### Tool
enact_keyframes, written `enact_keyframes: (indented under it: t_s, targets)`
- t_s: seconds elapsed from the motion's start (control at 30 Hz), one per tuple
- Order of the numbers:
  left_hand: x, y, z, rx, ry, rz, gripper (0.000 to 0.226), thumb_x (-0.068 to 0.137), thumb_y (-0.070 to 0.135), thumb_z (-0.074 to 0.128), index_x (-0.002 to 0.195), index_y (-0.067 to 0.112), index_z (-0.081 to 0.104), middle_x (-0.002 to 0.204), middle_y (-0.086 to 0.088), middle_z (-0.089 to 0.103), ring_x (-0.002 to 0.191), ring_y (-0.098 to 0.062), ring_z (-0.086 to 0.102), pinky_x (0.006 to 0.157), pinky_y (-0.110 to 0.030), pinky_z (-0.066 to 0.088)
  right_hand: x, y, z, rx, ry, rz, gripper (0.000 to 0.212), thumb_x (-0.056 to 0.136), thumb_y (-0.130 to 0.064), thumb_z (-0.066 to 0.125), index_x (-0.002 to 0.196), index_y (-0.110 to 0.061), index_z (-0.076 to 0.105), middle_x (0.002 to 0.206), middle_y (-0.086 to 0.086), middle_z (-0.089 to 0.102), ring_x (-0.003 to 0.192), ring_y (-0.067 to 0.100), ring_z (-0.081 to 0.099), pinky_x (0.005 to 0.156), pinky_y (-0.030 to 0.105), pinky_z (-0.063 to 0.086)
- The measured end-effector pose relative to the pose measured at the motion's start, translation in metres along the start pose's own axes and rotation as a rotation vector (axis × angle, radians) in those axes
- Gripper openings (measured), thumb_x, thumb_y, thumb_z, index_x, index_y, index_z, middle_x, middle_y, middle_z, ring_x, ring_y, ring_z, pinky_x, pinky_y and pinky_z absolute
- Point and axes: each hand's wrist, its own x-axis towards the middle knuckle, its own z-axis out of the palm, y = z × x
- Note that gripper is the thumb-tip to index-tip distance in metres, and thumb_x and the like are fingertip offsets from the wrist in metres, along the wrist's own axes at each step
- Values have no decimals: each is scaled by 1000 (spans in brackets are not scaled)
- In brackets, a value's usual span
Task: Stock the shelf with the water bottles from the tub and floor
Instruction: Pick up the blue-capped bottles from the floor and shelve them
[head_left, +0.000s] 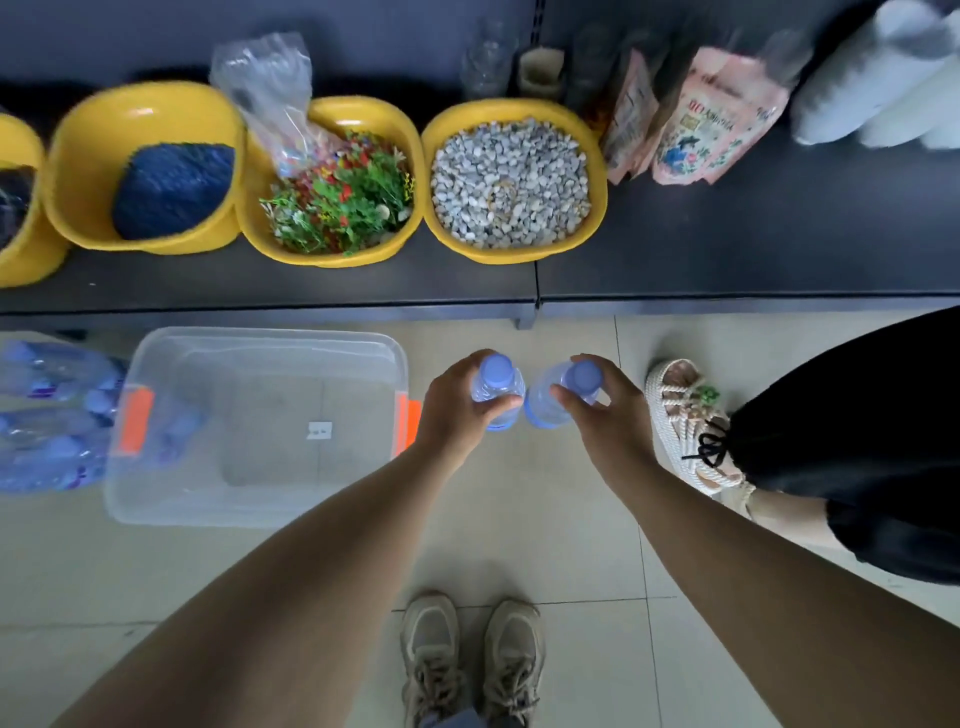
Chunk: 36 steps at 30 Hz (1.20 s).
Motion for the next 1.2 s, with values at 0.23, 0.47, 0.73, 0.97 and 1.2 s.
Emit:
enact_keyframes:
  t_s: [0.23, 0.47, 0.73, 0.97, 1.2]
  targets:
    - [-68, 104, -84, 35, 84, 66, 47, 56, 49, 65, 97, 25, 63, 84, 11, 65, 79, -12, 59, 68, -17, 41, -59, -137, -35, 5, -92, -130, 27, 78, -18, 73, 90, -37, 58, 90, -17, 64, 92, 13, 60, 85, 29, 48]
    - [-145, 198, -189, 72, 97, 142, 30, 62, 40, 76, 87, 29, 62, 70, 15, 61, 63, 3, 55, 59, -17, 37, -139, -267, -56, 9, -109, -275, 19, 72, -29, 73, 83, -38, 60, 87, -12, 67, 87, 14, 62, 81, 37, 49]
    - [-246, 304, -329, 119, 190, 228, 38, 62, 41, 76, 92, 20, 68, 86, 3, 71, 84, -17, 66, 73, -31, 50, -249, -437, -74, 22, -117, -489, 15, 79, -15, 72, 83, -26, 62, 84, -6, 67, 75, 3, 59, 70, 15, 45]
    - [-332, 418, -472, 296, 298, 249, 22, 75, 38, 73, 75, 17, 67, 80, -4, 67, 82, -23, 64, 68, -29, 45, -336, -612, -77, -77, -108, -684, 15, 82, -24, 70, 92, -18, 61, 86, -7, 62, 74, 1, 54, 62, 7, 39]
    - [-383, 499, -588, 225, 459, 314, 28, 77, 34, 74, 96, 13, 71, 95, -3, 69, 90, -20, 64, 79, -26, 47, -393, -758, -70, 11, -152, -747, 27, 82, -26, 70, 107, -16, 65, 100, -2, 65, 92, 14, 61, 72, 19, 49]
